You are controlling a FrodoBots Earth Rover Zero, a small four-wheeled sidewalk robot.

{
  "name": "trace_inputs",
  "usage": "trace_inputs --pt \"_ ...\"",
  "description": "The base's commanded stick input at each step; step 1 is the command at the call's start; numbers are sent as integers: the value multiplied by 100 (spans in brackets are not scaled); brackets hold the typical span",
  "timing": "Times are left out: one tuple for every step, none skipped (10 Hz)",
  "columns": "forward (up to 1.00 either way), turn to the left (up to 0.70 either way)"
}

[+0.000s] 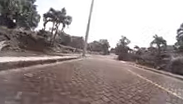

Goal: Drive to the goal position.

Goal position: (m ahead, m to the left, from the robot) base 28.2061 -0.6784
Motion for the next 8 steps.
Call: trace_inputs --pt "70 0" --pt "70 0" --pt "70 0" --pt "70 0" --pt "70 0" --pt "70 0" --pt "70 0" --pt "70 0"
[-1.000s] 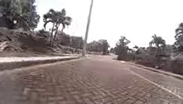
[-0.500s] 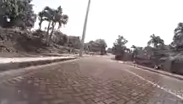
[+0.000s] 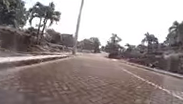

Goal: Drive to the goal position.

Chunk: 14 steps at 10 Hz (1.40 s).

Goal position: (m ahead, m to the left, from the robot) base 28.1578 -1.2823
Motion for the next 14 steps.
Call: trace_inputs --pt "70 0" --pt "70 0" --pt "70 0" --pt "70 0" --pt "70 0" --pt "70 0" --pt "70 0" --pt "70 0" --pt "70 0" --pt "70 0" --pt "70 0" --pt "70 0" --pt "70 0" --pt "70 0"
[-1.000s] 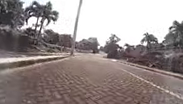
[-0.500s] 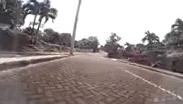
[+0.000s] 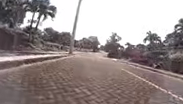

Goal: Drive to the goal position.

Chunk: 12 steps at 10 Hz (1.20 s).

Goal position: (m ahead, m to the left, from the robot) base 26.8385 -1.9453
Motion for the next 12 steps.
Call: trace_inputs --pt "70 0" --pt "70 0" --pt "70 0" --pt "70 0" --pt "70 0" --pt "70 0" --pt "70 0" --pt "70 0" --pt "70 0" --pt "70 0" --pt "70 0" --pt "70 0"
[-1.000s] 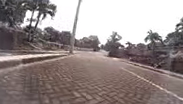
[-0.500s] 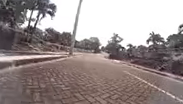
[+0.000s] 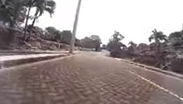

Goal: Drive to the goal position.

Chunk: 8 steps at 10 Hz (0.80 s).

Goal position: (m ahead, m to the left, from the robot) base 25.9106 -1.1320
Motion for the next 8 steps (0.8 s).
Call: trace_inputs --pt "70 0" --pt "70 0" --pt "70 0" --pt "70 0" --pt "70 0" --pt "70 0" --pt "70 0" --pt "70 0"
